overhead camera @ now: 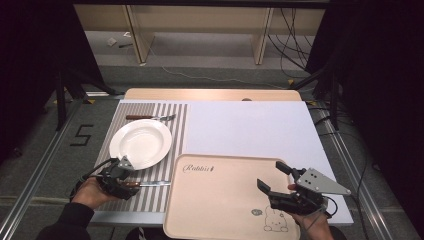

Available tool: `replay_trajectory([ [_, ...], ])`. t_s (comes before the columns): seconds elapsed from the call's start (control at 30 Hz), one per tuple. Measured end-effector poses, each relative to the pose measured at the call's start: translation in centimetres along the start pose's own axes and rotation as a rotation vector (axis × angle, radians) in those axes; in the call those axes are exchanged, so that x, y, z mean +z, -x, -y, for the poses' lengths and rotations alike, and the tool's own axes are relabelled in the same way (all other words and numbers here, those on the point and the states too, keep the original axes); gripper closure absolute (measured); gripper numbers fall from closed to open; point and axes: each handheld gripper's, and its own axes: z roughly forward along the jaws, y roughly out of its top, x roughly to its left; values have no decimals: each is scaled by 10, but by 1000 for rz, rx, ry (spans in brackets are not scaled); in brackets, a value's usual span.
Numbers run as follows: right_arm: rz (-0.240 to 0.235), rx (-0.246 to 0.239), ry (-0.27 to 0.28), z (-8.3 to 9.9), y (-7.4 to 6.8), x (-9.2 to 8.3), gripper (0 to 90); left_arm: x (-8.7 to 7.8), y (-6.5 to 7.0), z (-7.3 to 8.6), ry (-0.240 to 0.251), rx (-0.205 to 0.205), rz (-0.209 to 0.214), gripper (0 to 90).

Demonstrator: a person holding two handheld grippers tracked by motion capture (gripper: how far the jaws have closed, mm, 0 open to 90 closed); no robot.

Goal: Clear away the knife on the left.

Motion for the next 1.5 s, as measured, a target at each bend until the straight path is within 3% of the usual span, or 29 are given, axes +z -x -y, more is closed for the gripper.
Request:
replay_trajectory([
  [0.4,-5,-6,-4,0,0,0,206,5,-10,-11,-69,18,49,468],
  [0.6,-9,-7,-5,0,-1,1,207,5,-15,-18,-135,-41,93,578],
  [0.7,-11,-7,0,0,-1,1,207,5,-16,-20,-167,-45,94,652],
  [1.0,-10,-9,-4,0,-1,1,207,7,-14,-28,-218,-31,76,757],
  [1.07,-11,-9,-5,0,-1,1,207,6,-14,-28,-221,-27,75,762],
  [1.23,-10,-10,-2,-1,-1,0,208,5,-15,-26,-211,-45,139,765],
  [1.5,-12,-13,-2,0,-1,0,207,-3,-16,-26,-144,-87,202,766],
])
